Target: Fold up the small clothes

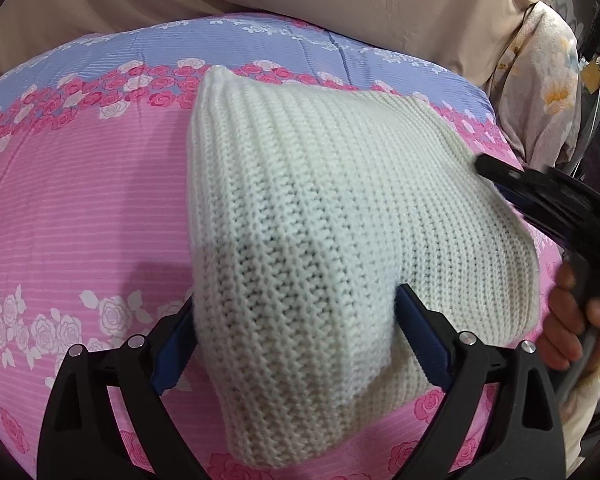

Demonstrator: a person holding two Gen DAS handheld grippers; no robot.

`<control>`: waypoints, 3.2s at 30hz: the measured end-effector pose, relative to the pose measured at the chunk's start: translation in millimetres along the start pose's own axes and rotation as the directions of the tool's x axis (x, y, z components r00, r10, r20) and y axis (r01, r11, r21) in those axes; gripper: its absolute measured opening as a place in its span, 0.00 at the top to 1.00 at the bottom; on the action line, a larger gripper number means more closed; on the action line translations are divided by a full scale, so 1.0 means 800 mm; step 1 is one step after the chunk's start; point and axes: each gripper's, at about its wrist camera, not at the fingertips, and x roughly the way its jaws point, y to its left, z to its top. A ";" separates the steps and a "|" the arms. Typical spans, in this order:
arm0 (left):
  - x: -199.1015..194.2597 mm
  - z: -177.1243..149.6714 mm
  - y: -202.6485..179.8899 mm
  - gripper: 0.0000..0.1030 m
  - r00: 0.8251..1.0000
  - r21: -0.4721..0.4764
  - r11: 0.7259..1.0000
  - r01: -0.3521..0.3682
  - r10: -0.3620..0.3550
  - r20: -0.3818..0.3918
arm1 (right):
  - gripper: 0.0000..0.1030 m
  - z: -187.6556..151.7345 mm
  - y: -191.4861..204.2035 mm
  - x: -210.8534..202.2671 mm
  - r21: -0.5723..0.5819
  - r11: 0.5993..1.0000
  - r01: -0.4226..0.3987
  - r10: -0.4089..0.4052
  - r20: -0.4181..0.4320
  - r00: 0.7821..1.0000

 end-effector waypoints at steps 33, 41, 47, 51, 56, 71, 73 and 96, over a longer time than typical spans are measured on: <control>-0.002 -0.007 -0.008 0.09 1.000 0.004 1.000 -0.016 0.016 -0.001 | 0.67 -0.045 0.022 -0.053 -0.070 0.993 0.099 -0.101 -0.022 0.995; -0.023 0.006 -0.003 0.10 0.999 -0.002 1.000 -0.028 0.028 0.040 | 0.60 -0.002 0.003 0.008 -0.020 0.995 0.096 -0.098 -0.070 0.993; -0.014 0.009 -0.010 0.09 0.997 0.023 0.998 -0.065 0.064 0.040 | 0.84 0.016 0.027 0.023 -0.097 0.992 0.085 -0.089 -0.036 0.995; -0.013 0.011 -0.014 0.08 0.995 0.037 0.996 -0.083 0.081 0.050 | 0.85 0.023 0.033 0.034 -0.146 0.975 0.170 -0.175 -0.022 0.984; -0.004 0.010 -0.011 0.06 0.997 0.025 0.997 -0.074 0.074 0.034 | 0.79 0.013 0.024 0.055 -0.152 0.960 0.235 -0.248 -0.075 0.966; -0.006 0.008 -0.017 0.05 0.996 0.040 0.996 -0.086 0.084 0.036 | 0.77 -0.058 0.063 -0.009 -0.274 0.914 0.299 -0.323 -0.044 0.946; -0.013 0.008 -0.019 0.06 0.995 0.048 0.994 -0.095 0.093 0.047 | 0.77 -0.053 0.066 -0.029 -0.252 0.932 0.262 -0.277 -0.026 0.961; 0.003 0.024 -0.019 0.04 0.997 -0.027 0.997 -0.079 0.079 -0.006 | 0.30 -0.057 0.005 0.014 -0.018 0.986 0.167 -0.168 -0.159 0.973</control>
